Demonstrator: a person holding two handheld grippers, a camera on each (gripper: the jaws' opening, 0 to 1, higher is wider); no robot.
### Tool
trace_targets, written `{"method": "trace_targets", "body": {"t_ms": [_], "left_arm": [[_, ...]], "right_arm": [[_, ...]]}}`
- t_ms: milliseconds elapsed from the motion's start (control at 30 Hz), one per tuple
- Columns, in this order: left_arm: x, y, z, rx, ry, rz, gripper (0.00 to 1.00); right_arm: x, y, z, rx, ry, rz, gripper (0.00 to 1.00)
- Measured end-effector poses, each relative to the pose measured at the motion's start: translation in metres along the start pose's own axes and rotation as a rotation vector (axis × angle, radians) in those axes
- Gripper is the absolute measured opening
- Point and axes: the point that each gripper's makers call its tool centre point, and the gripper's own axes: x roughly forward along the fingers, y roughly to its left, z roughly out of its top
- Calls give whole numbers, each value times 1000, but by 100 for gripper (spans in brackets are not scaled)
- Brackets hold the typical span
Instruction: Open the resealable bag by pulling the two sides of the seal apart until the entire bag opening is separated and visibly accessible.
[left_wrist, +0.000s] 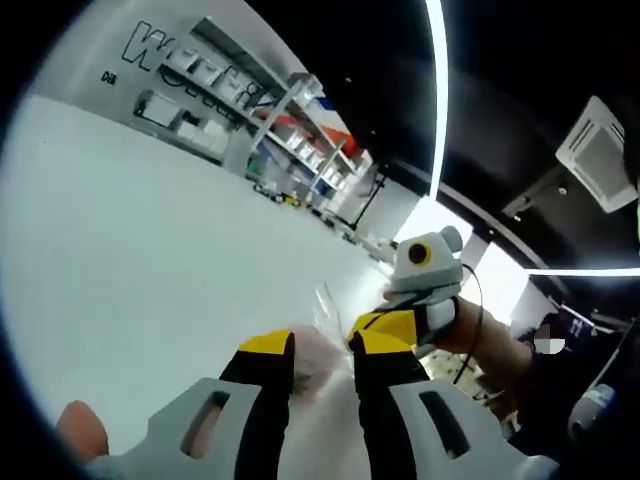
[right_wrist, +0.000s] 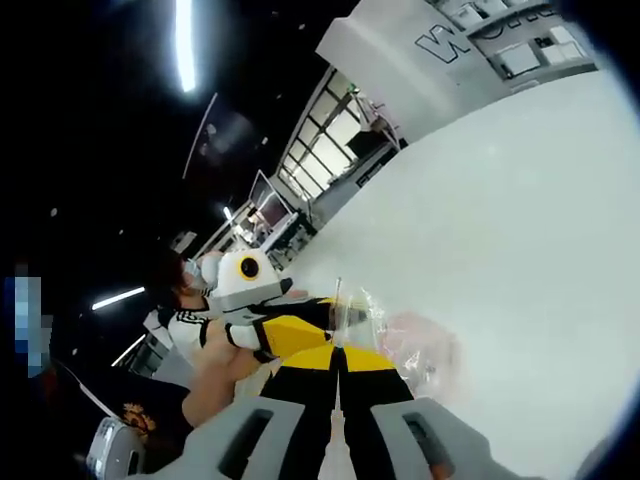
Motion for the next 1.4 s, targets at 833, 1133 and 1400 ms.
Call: {"method": "trace_targets", "body": {"t_ms": [833, 1133, 1400], "left_arm": [[-1, -2, -3, 15, 10, -8, 17], [-2, -2, -2, 16, 15, -18, 10], [-1, -7, -4, 5, 19, -46, 2]], "right_arm": [[3, 0, -2, -17, 20, -3, 0], [3, 0, -2, -16, 22, -2, 0], [4, 0, -3, -16, 26, -3, 0]]}}
